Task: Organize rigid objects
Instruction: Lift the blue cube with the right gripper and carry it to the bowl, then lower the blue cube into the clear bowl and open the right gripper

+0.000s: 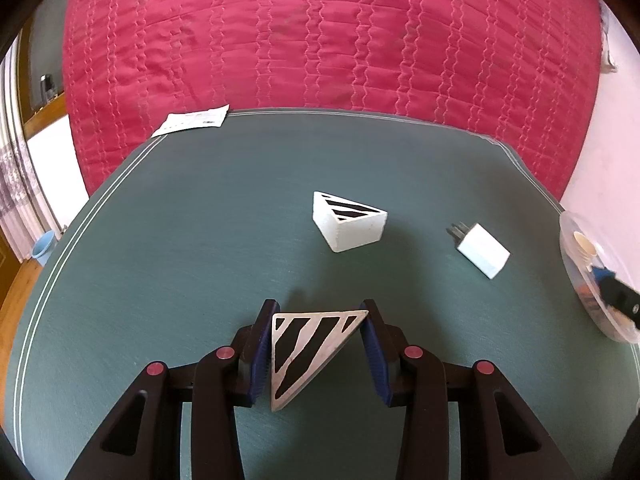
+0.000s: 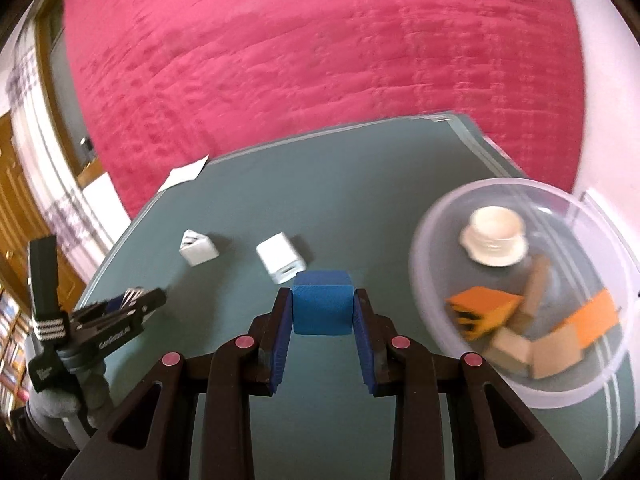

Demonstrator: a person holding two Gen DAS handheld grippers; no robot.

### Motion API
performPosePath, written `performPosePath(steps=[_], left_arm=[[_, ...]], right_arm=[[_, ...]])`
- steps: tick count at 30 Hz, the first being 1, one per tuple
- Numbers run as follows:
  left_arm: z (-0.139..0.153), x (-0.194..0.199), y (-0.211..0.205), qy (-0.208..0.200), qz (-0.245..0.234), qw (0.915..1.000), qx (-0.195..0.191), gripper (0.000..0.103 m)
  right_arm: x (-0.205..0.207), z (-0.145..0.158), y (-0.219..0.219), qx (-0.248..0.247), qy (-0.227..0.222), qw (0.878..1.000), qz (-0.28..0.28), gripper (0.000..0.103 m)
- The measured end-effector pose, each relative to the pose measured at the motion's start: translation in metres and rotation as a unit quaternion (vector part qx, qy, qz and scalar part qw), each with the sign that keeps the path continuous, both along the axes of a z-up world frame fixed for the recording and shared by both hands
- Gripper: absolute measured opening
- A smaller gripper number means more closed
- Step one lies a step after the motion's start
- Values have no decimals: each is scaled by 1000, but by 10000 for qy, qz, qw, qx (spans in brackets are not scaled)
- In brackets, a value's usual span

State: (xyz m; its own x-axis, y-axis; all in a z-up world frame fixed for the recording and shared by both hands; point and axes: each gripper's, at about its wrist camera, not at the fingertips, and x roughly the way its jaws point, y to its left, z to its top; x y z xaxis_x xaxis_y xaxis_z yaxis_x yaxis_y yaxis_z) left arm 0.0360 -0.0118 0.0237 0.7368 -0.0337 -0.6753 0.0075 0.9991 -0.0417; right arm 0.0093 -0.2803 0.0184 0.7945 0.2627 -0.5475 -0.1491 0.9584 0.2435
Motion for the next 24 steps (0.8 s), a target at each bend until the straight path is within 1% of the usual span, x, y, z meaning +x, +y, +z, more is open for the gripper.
performPosePath(steps=[9,18,24], left_arm=[[9,-6,-21,-87,-173,9998,101,43],[18,-10,-49,-186,-447,9986,233,43],[23,-13,-68,-231,-632,9972,314,43]], right_arm=[[-11,6,-65,206,-127,9962,-831,31],[-11,4,-114,372,-163,9901,-1343,31],[-7,1,-137,460,-192,9866,-1555,31]])
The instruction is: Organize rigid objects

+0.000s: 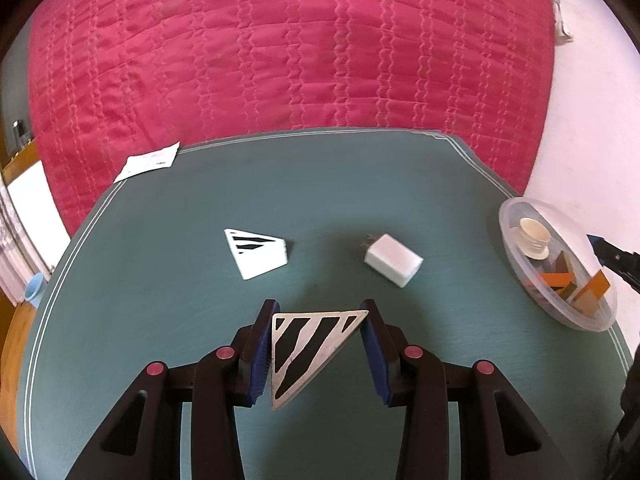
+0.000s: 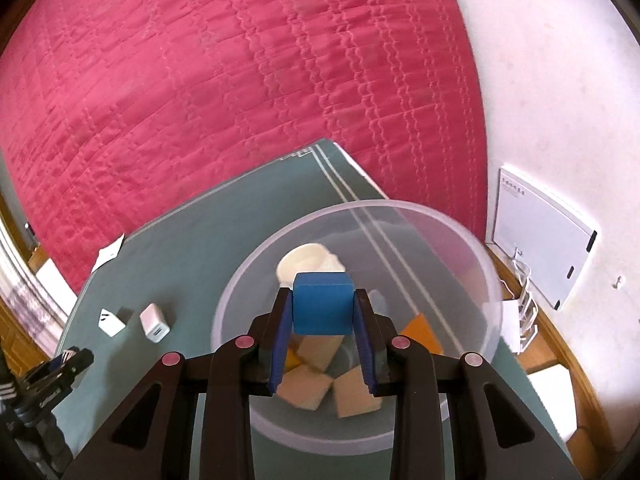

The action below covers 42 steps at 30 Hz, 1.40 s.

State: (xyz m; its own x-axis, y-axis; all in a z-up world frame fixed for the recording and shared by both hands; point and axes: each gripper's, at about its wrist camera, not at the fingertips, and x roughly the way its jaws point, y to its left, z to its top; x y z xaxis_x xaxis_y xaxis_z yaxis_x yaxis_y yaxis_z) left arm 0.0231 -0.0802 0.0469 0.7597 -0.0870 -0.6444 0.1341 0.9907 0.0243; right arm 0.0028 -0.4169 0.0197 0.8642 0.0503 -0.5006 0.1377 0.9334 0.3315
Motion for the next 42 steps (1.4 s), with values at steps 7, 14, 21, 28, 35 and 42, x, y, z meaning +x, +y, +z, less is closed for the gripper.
performPosePath(steps=[7,14,21,28,35,42], left_arm=[[5,1,-22,-4,-241,9997,18,44],[11,8,-49,2,-536,9986,18,43],[14,17,-85,-3,-925,9957,-28,44],[16,31,-120,62,-1295,9914,-162,44],[23,36,-157,-93,-1705,9853,-80,44],[19,30,-138,128,-1615,9867,-136,51]], right_arm=[[6,-8,-21,262,-138,9995,-134,56],[-6,-14,-44,391,-213,9962,-747,56],[-13,-12,-49,184,-328,9908,-1302,56],[-17,-11,-41,-26,-466,9890,-1400,57],[-19,-11,-37,-110,-549,9885,-1407,58],[-18,-12,-39,-29,-562,9890,-1368,58]])
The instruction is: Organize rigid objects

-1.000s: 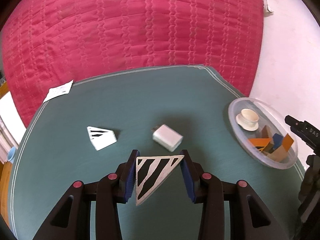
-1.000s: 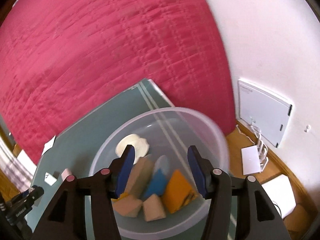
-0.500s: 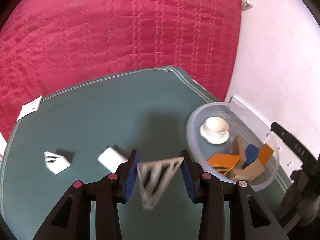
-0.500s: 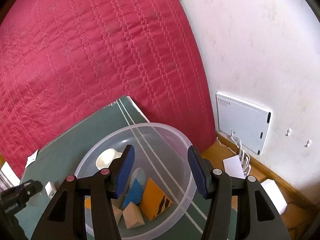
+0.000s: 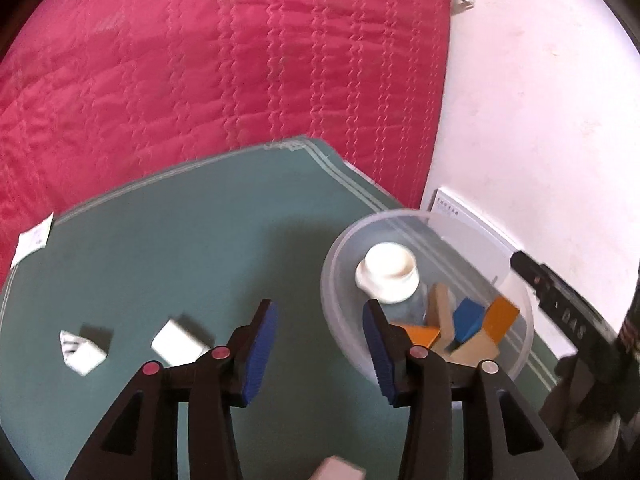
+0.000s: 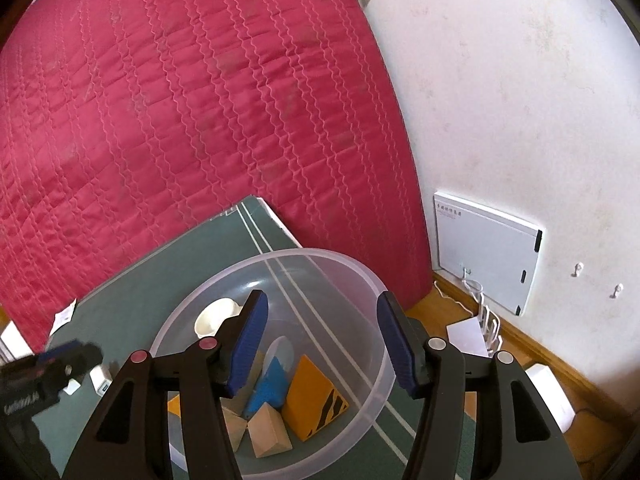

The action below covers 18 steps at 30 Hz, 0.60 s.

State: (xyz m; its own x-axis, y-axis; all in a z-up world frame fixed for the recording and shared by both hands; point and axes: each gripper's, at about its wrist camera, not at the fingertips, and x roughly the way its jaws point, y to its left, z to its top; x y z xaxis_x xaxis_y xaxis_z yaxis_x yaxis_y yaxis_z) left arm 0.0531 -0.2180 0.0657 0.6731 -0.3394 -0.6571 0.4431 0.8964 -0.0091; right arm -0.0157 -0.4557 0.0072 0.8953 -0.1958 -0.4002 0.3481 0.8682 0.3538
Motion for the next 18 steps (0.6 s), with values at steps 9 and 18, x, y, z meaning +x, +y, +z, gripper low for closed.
performPosePath(steps=[9,18], left_arm=[[-27,-52,30,324,-241,9984,406,68],[-55,-83,18,542,-742,9940,594,61]], right_arm=[[-1,-1,1,20,-25,10000,69,59],[-3,-1,4,-26,13,9999,118,59]])
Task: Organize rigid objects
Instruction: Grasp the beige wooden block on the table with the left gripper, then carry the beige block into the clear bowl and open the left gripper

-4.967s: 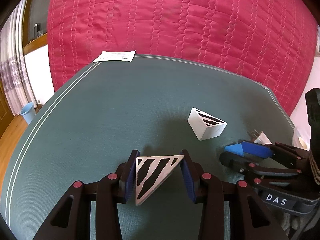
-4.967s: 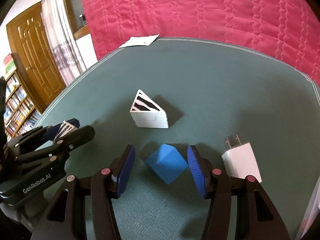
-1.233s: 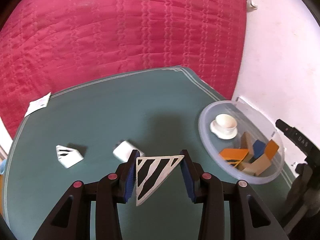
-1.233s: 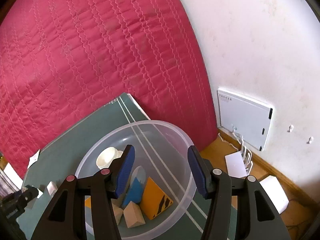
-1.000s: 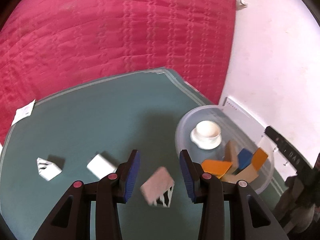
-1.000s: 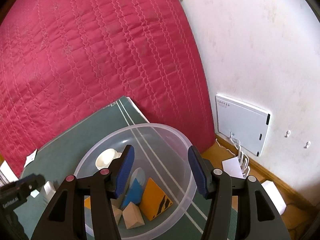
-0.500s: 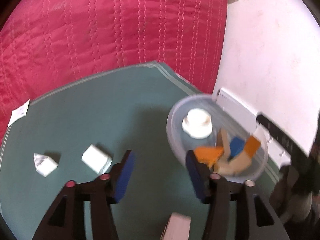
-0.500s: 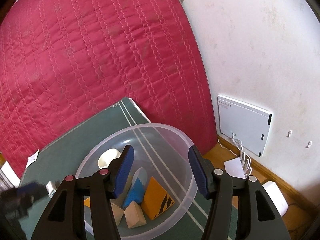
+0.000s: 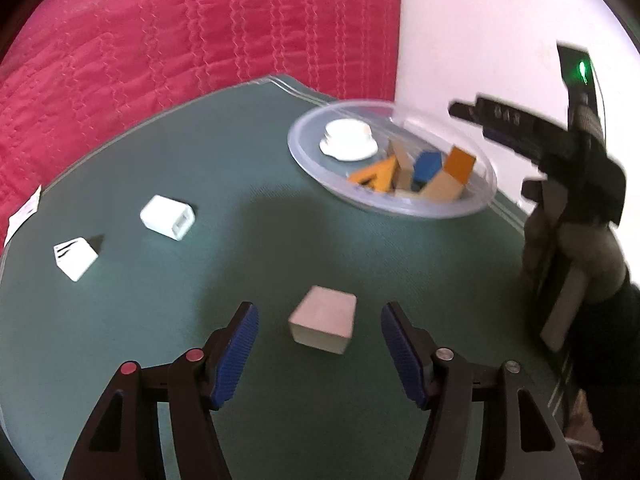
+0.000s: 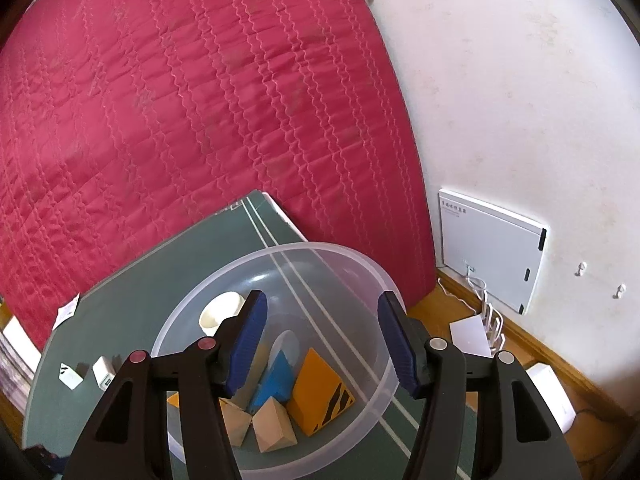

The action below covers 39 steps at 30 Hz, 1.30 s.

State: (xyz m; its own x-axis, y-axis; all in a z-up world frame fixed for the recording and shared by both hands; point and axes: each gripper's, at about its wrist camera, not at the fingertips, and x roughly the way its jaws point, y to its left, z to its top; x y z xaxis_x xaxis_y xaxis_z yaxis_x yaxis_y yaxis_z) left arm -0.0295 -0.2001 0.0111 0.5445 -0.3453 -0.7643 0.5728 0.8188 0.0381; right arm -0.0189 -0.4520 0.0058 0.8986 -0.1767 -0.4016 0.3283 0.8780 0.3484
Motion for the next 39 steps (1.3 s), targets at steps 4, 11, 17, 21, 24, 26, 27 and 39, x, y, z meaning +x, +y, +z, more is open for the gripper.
performPosePath(steps=[4,11,17,21,24,26,27,39], left_arm=[[-13,7,-4,209,1,9998,53,46],[-13,9,-3,231,12,9997,40,35],[7,17,-7,-44,107,9999,-110,35],[25,29,-13,-245,179,9993,-237,35],[36,40,-22,-409,181,9986,-300,35],[41,47,-28,-500,178,9981,-318,35],[43,54,-32,-531,180,9978,-341,35],[50,86,-68,-621,92,9974,-355,35]], right_arm=[[0,0,1,-23,-3,10000,27,59],[0,1,3,-17,2,10000,23,59],[2,0,4,2,-11,10000,1,59],[2,0,5,2,-18,10000,7,59],[2,0,5,4,-14,10000,7,59],[2,0,5,2,-11,10000,5,59],[2,0,5,5,-12,10000,4,59],[0,1,6,39,-8,10000,-1,59]])
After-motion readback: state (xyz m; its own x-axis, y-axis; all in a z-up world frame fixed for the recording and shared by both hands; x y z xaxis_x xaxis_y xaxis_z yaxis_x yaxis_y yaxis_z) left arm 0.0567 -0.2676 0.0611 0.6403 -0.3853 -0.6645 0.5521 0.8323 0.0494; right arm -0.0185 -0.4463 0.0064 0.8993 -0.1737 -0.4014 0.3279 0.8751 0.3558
